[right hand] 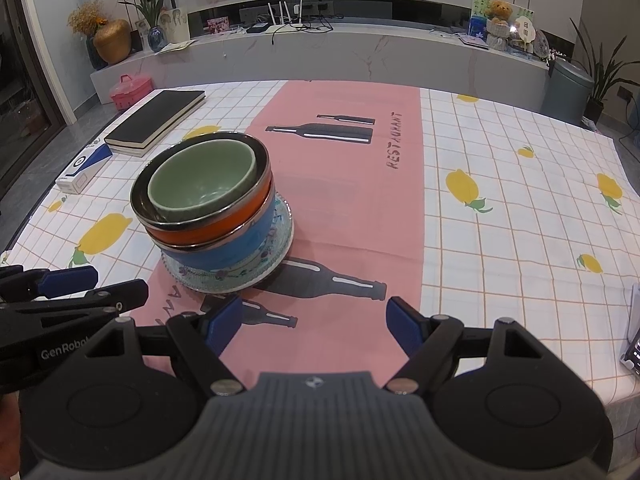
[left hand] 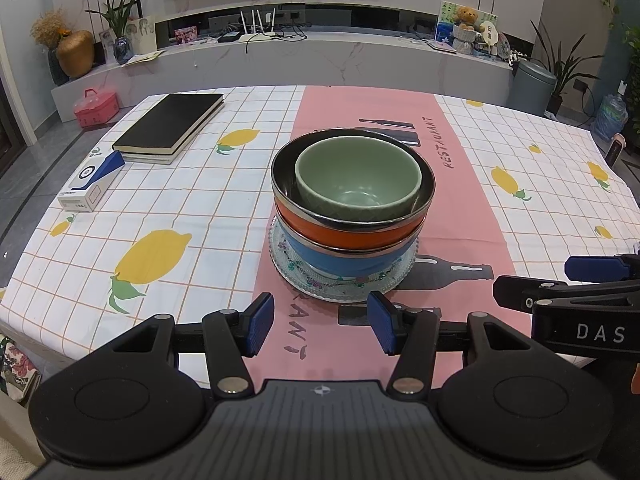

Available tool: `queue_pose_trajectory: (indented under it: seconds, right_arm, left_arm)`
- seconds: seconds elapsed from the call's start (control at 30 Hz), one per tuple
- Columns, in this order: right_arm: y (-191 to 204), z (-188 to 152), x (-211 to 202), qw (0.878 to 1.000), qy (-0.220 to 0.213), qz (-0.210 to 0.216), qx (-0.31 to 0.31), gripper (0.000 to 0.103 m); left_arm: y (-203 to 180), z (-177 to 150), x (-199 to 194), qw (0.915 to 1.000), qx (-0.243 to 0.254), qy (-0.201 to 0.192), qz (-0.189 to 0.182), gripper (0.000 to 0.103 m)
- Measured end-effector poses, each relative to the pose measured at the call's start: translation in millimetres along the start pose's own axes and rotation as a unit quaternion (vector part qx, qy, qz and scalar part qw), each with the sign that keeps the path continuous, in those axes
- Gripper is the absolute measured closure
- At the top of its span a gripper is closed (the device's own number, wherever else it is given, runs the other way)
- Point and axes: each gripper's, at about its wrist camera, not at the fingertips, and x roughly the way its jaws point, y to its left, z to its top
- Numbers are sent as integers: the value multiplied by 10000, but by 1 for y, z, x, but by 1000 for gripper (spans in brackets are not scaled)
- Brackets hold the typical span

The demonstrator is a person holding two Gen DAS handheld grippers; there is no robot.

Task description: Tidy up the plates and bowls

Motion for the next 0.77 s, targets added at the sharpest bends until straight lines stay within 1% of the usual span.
queue_pose_trajectory:
  seconds: [0.53, 0.77]
  right_arm:
    - [0, 0, 1, 10000, 1, 0, -4, 25]
    - [-1, -1, 3, 10000, 34, -7, -7, 25]
  left_arm:
    - [0, 1, -2, 10000, 37, -73, 5, 41]
    - [2, 0, -4, 9998, 33, -171, -13, 41]
